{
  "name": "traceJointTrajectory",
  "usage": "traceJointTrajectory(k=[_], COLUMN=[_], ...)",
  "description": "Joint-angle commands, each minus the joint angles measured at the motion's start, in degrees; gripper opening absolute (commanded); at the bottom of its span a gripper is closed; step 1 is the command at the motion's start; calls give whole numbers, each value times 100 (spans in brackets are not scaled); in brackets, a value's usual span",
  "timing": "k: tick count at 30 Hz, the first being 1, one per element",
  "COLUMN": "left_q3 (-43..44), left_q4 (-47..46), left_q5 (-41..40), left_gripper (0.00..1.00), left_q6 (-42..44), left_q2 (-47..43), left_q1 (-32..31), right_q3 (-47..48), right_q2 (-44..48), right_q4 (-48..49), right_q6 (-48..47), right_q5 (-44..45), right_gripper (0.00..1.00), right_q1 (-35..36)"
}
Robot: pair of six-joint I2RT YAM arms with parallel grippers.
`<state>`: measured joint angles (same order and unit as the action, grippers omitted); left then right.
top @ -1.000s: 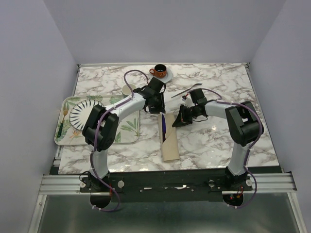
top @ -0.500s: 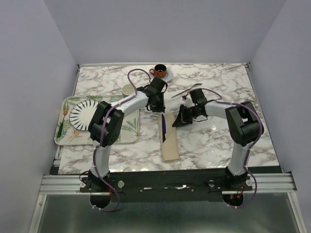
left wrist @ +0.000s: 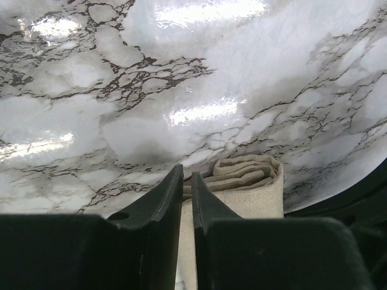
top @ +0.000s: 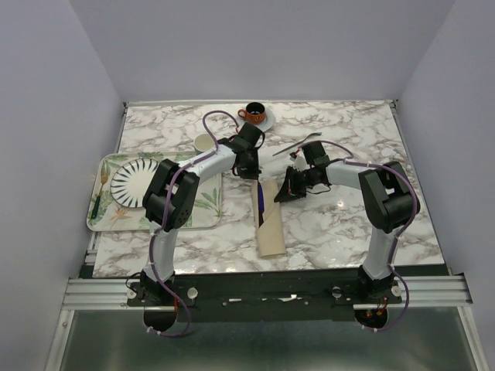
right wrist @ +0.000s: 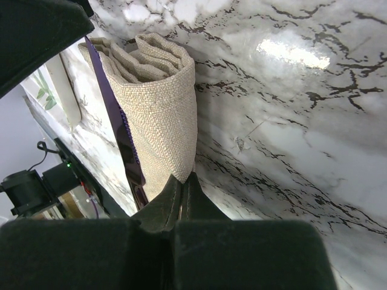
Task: Fold the napkin into a case and place the utensils inside
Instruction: Insert the knife into the folded napkin.
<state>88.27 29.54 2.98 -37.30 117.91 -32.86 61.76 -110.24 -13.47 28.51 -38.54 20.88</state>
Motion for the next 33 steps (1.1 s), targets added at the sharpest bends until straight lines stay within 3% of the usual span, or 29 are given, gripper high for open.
traceJointTrajectory(k=[1, 4, 12, 15, 20, 24, 33], left_q3=[-20, -55, -205, -214, -56, -3, 41], left_q4=[25, 17, 43, 26, -45, -36, -80], left_q5=[0, 27, 54, -17, -87, -114, -166], left_gripper=[17, 11, 9, 15, 17, 31, 32], left_q6=[-23, -58, -58, -67, -49, -67, -93], left_q2=[-13, -92, -268, -260, -180, -137, -128], left_q1=[17, 8, -10, 8, 34, 26, 34], right_q3=[-6, 3, 47, 38, -6, 12, 21], right_q2=[81, 64, 11, 28, 55, 63, 37], right_q4=[47, 38, 29, 29, 29, 29, 20], right_q6=[23, 14, 32, 32, 14, 14, 14], right_q5=[137, 137, 137, 128, 137, 137, 128], right_gripper=[1, 1, 1, 1, 0, 1, 1], right_q1=[-23, -23, -23, -23, -23, -14, -23])
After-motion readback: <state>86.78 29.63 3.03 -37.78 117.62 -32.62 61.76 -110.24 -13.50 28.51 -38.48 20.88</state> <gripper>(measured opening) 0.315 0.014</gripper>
